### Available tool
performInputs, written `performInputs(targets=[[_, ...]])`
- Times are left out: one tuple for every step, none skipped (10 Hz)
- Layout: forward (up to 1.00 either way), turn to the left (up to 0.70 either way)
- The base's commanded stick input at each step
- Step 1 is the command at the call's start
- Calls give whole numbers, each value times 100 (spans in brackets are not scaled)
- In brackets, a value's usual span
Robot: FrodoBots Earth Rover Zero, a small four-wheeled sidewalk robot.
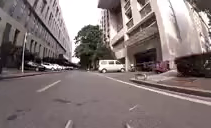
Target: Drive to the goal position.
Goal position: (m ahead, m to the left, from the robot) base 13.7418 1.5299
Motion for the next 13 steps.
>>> performInputs(targets=[[70, 4], [70, 1], [70, 0], [70, 0], [70, 0], [70, 0], [70, 0], [70, 0], [70, 0], [70, 0], [70, 0], [70, 0], [70, 0]])
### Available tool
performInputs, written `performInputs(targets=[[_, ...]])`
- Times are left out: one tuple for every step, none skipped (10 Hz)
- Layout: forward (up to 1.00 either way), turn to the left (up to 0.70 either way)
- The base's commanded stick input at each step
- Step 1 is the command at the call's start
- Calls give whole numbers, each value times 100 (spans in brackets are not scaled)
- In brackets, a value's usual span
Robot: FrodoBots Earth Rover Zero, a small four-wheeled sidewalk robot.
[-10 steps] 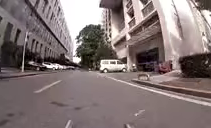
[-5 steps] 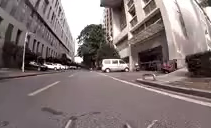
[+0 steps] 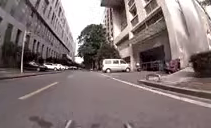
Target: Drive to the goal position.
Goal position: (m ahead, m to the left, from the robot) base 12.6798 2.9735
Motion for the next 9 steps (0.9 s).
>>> performInputs(targets=[[70, 0], [70, 0], [70, 0], [70, 0], [70, 0], [70, 0], [70, 0], [70, 0], [70, 0]])
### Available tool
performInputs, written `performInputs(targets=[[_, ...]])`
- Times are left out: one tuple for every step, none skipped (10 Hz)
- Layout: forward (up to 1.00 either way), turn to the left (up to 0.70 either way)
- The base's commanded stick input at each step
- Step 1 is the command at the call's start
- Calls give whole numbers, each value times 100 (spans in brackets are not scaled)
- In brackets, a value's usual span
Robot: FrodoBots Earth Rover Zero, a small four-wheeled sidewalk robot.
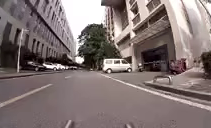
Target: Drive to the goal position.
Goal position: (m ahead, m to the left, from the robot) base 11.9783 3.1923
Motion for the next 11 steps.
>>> performInputs(targets=[[70, 0], [70, 0], [70, 0], [70, 0], [70, 0], [70, 0], [70, 0], [70, 0], [70, 0], [70, 0], [70, 0]])
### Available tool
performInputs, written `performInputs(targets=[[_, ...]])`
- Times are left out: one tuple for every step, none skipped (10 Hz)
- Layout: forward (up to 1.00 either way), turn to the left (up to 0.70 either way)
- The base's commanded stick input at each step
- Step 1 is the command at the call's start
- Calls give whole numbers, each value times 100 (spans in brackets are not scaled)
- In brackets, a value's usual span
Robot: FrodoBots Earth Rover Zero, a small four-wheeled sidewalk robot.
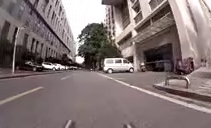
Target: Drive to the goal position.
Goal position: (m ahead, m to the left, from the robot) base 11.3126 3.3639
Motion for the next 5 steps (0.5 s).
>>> performInputs(targets=[[70, 0], [70, 5], [70, 13], [70, 9], [70, 4]])
